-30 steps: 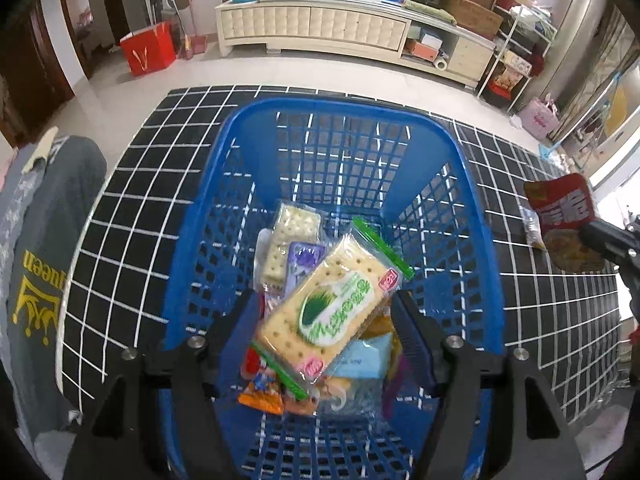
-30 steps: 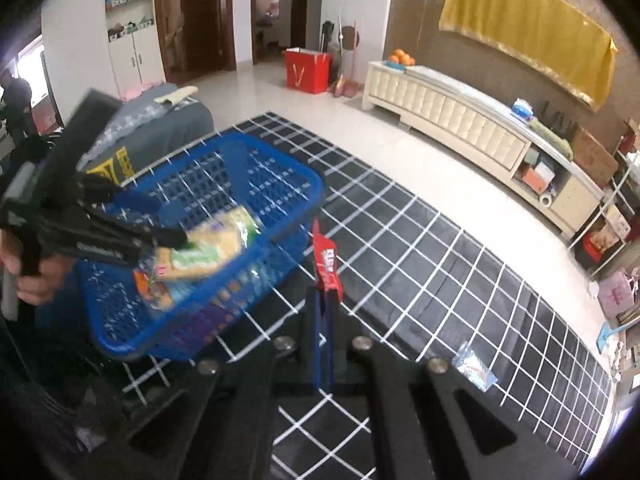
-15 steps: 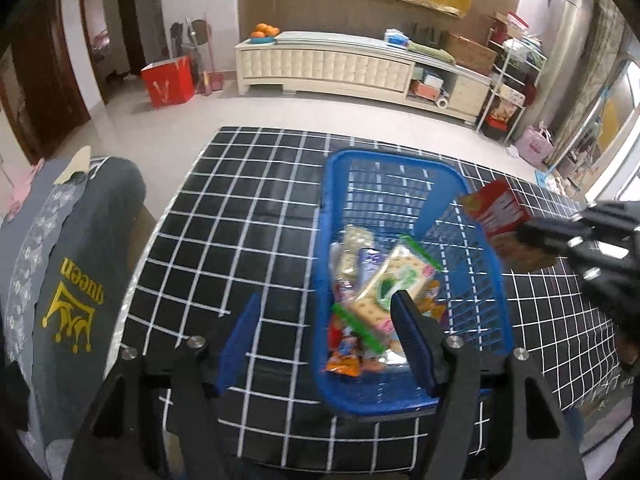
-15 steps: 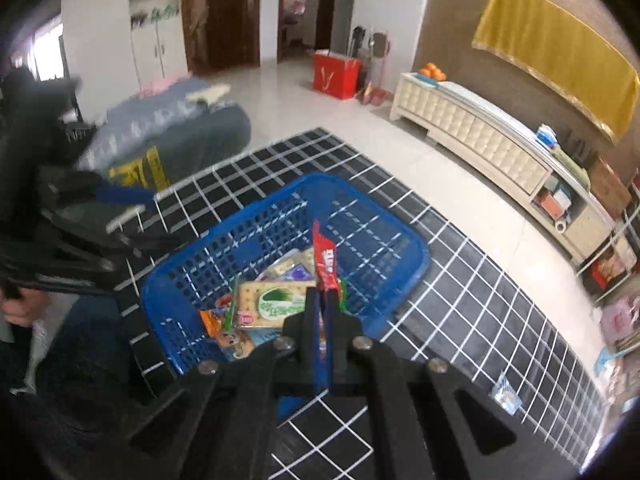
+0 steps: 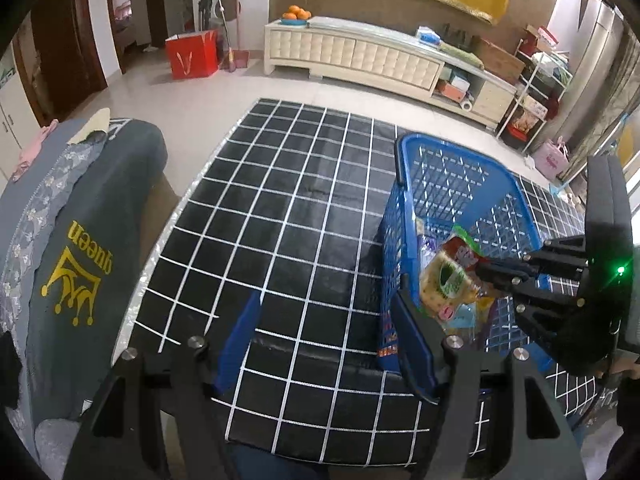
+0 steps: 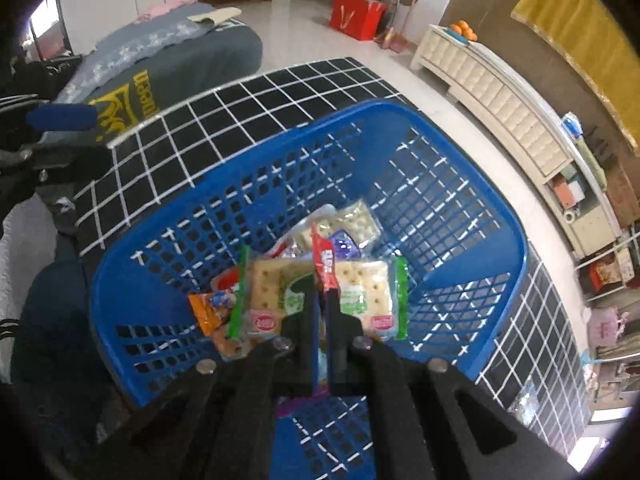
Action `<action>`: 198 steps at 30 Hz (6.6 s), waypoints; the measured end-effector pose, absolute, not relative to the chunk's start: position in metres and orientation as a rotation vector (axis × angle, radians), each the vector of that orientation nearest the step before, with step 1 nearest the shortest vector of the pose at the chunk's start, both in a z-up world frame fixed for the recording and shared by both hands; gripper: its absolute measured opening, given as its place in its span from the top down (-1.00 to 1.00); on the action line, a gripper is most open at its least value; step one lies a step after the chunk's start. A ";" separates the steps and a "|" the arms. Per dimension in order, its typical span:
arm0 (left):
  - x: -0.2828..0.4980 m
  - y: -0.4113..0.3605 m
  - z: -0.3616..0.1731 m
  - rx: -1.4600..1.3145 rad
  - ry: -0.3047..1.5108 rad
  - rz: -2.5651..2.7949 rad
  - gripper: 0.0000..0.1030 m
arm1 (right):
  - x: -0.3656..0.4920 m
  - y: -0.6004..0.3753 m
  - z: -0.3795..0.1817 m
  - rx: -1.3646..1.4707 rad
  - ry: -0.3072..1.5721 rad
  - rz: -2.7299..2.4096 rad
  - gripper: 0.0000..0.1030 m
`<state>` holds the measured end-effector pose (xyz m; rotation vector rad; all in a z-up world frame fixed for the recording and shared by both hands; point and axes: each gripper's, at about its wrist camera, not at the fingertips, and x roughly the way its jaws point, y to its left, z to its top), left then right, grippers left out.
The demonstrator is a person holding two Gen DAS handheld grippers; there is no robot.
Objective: Organize snacks
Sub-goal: 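Drop cracker pack into basket with left tool while right tool drops red packet in, then move the right tool to the clear bun bag and grasp it, then carry the bun bag over the basket with the right tool, then open the right tool to drop the bun bag into the basket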
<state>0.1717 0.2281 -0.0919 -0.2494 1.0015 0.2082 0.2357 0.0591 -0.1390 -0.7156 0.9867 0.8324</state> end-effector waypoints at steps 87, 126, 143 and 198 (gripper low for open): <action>0.427 -0.063 -0.213 -0.089 1.144 0.161 -0.56 | 0.414 -0.250 -0.231 -0.039 1.158 0.253 -0.42; 0.228 -0.036 -0.019 -0.044 0.854 0.095 -0.56 | 0.243 -0.230 -0.004 -0.023 0.843 0.338 -0.17; 0.157 0.085 -0.013 -0.072 0.849 0.170 -0.56 | 0.203 -0.100 -0.009 -0.042 0.857 0.531 -0.17; 0.164 0.153 -0.043 -0.066 0.864 0.170 -0.56 | 0.213 -0.043 -0.045 -0.113 0.926 0.474 -0.52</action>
